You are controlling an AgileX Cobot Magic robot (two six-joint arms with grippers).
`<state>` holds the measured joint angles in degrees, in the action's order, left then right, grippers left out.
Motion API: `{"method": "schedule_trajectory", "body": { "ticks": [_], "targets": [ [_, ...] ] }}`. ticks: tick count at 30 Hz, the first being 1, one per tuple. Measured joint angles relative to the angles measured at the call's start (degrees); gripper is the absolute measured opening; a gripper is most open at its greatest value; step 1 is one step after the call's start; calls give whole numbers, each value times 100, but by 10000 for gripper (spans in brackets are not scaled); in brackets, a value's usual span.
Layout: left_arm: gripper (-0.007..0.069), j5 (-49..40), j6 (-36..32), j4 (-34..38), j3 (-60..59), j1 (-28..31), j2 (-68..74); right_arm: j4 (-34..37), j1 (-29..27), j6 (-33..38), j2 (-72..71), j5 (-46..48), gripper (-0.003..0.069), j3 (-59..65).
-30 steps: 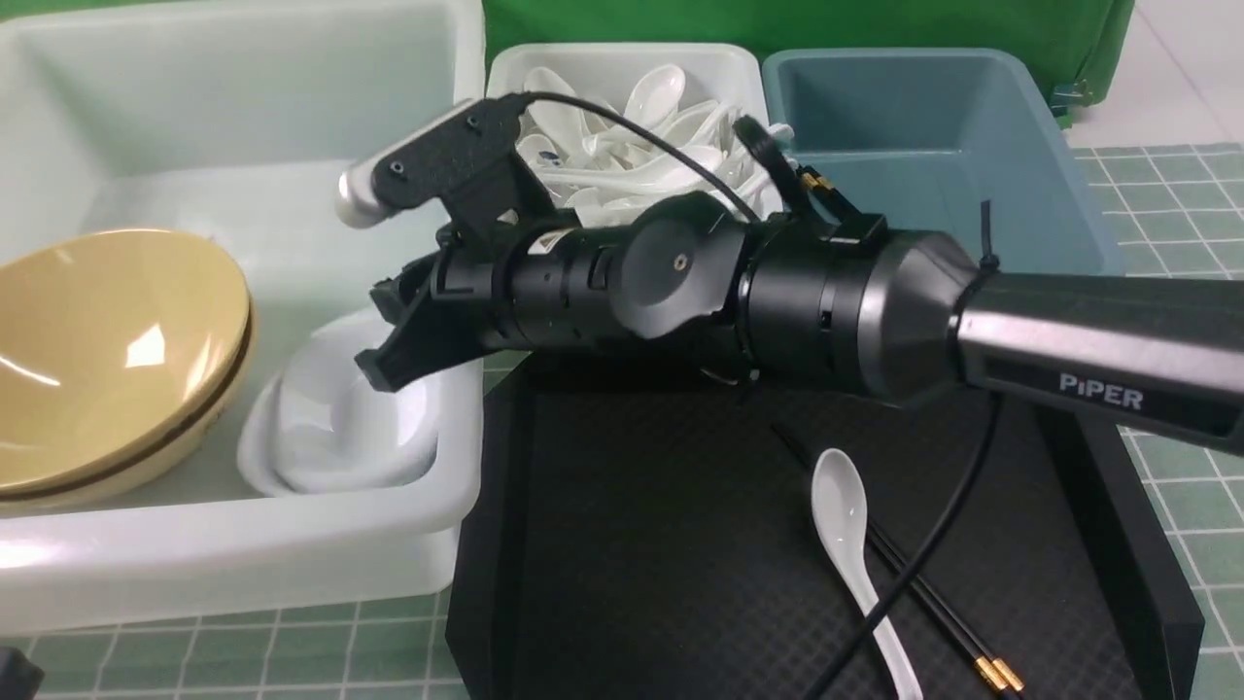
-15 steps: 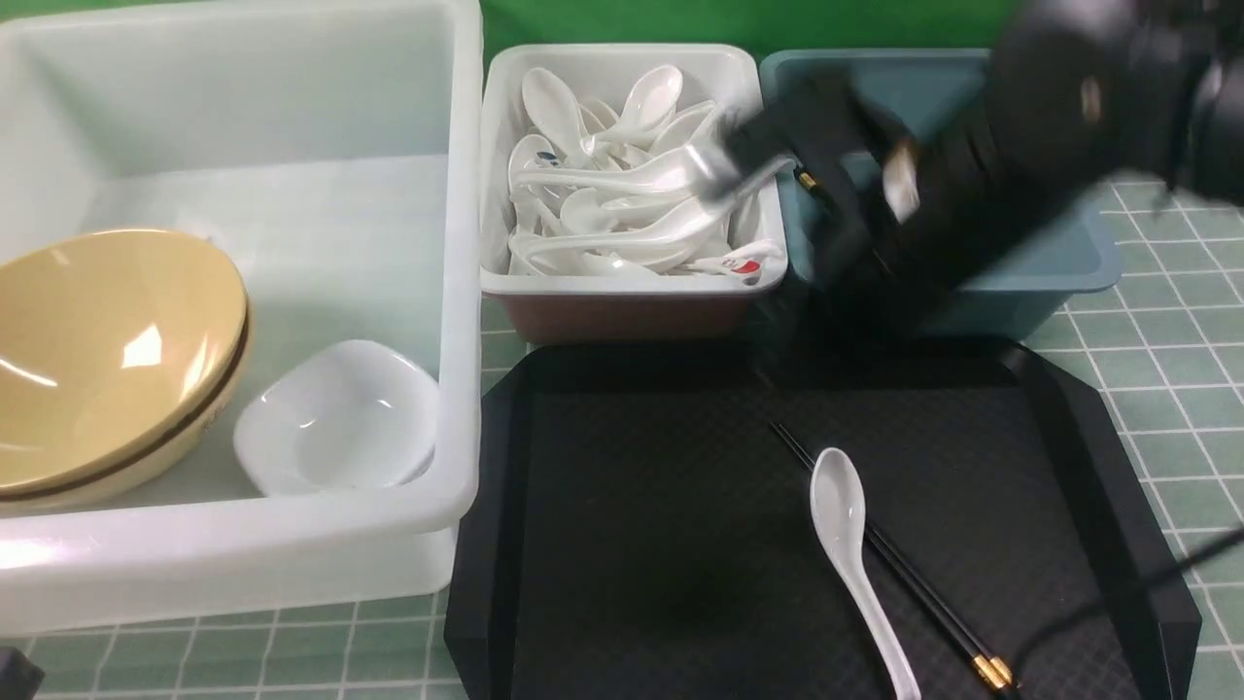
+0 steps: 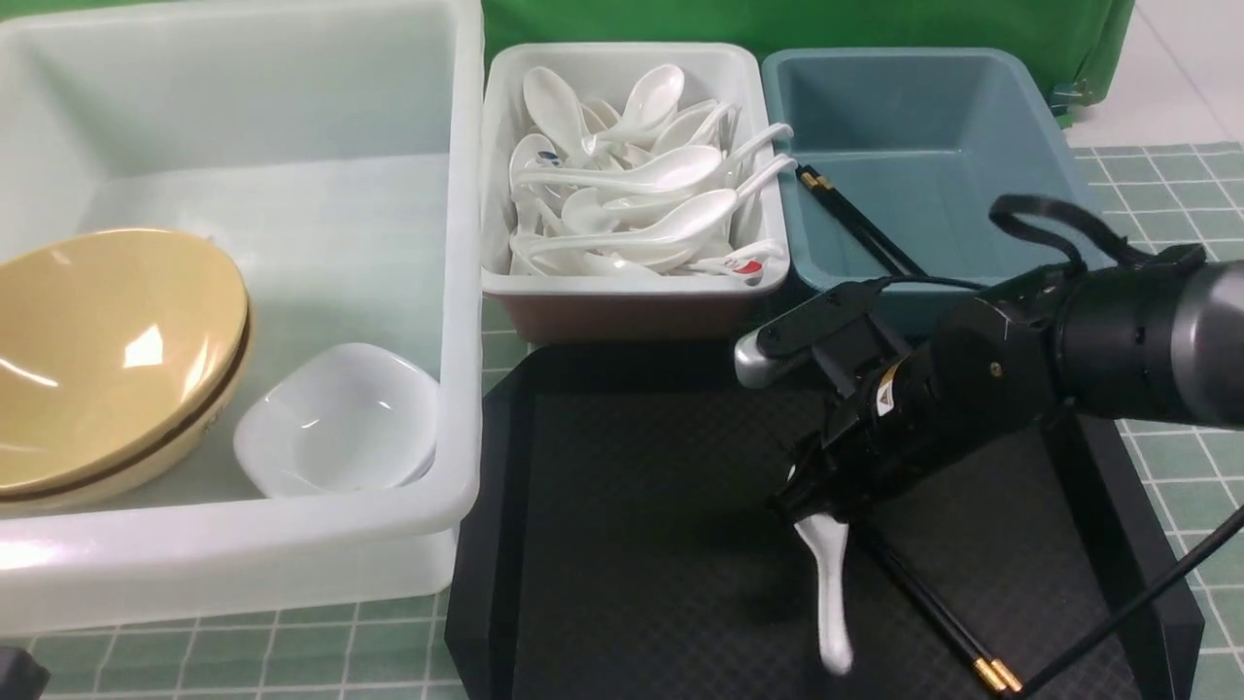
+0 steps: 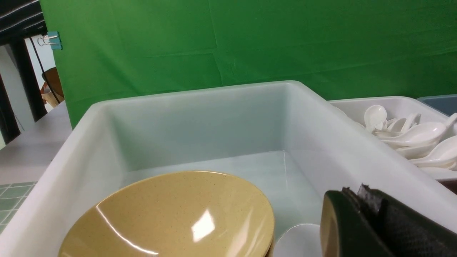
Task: On blue table put chopsticks spoon bowls plates into blue grey white boxes.
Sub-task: 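Reach down and grasp the white spoon resting in the bowl with the right gripper, then place the white spoon into the bin of spoons with the right gripper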
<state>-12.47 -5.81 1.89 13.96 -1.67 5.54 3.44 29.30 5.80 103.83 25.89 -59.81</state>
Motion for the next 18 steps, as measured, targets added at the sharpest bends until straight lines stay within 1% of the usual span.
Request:
{"method": "schedule_trajectory", "body": {
  "ticks": [1, 3, 4, 8, 10, 12, 16, 17, 18],
  "targets": [
    [4, 0, 0, 0, 0, 0, 0, 0, 0, 0, -12, 6, 207, 0],
    [4, 0, 6, 0, 0, 0, 0, -5, 0, 0, -118, 34, 116, 0],
    [4, 0, 6, 0, 0, 0, 0, -5, 0, 0, -202, 59, 102, 5],
    [4, 0, -11, 0, 0, 0, 0, -5, 0, 0, -779, 128, 104, -80],
    [4, 0, -11, 0, 0, 0, 0, -5, 0, 0, -1108, -9, 104, -305],
    [4, 0, -16, 0, 0, 0, 0, -5, 0, 0, -1328, -689, 104, -652],
    [4, 0, -16, 0, 0, 0, 0, -5, 0, 129, -1088, -3351, 104, -1241],
    [4, 0, -16, 0, 0, 0, 0, -5, 0, 180, -889, -3938, 109, -1461],
    [4, 0, -16, 0, 0, 0, 0, 0, 0, 195, -699, -4249, 116, -1665]
  ]
}}
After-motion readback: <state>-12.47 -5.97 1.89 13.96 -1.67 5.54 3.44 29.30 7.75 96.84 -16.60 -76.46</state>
